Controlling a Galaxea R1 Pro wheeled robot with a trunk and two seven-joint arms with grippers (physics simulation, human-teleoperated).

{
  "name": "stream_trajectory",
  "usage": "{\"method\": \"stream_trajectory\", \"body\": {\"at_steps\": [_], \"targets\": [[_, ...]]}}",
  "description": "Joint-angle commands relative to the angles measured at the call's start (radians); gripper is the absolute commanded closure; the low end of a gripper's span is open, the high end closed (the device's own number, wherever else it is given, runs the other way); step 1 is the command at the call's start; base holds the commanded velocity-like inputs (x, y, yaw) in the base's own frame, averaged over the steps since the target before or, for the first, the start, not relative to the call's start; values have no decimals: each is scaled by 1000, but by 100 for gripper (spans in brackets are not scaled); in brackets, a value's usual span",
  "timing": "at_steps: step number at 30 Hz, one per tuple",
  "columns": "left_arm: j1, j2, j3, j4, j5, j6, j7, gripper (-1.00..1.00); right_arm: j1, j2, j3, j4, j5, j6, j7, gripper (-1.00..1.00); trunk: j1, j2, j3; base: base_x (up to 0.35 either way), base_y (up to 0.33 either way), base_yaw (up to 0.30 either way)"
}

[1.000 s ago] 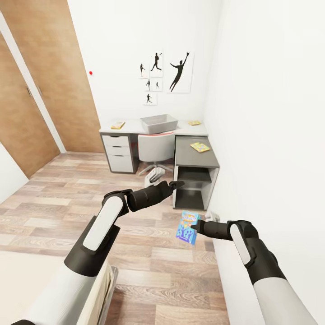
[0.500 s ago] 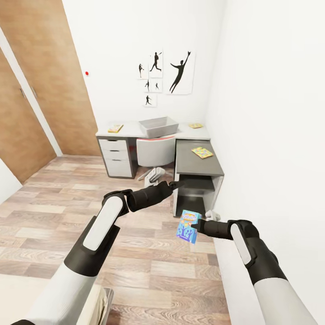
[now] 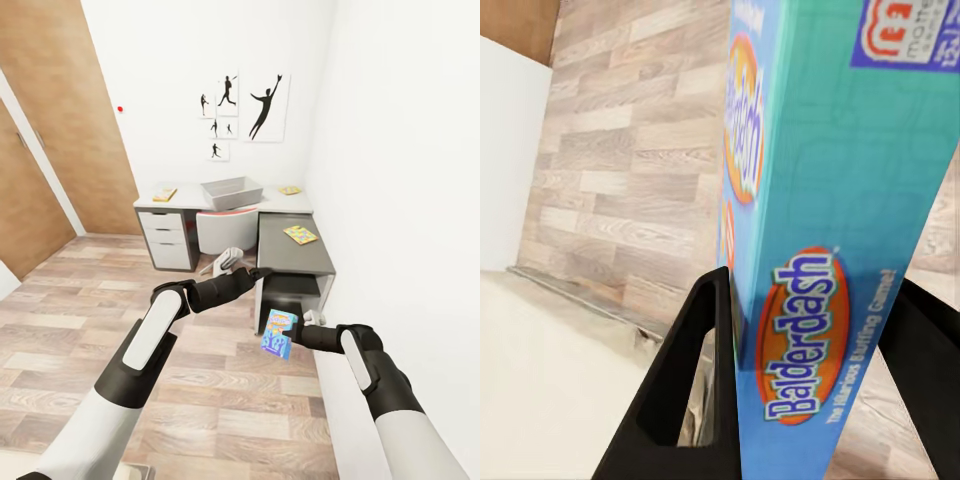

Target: Put all the toys in the child's room - the three board games (two on the bed and one on the table), the two jigsaw puzzles on the table, and the tennis ball on the table - inside the toy box on the table in the child's room.

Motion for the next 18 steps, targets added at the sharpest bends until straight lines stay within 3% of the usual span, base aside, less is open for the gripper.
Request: {"method": "stream_trajectory", "body": {"at_steps": [1, 11, 18], "targets": [[-1, 0, 0, -1, 11, 1, 10, -100, -1, 0, -2, -1, 0, 5, 7, 100, 1, -2, -2, 340, -97, 0], [-1, 0, 0, -1, 8, 1, 10, -100, 0, 1, -2, -5, 0, 5, 7, 100, 1, -2, -2, 331, -114, 0], [-1, 1, 0, -1, 7, 1, 10, -100, 0, 1, -1, -5, 0, 5, 7, 100, 1, -2, -2, 147, -50, 0]]}}
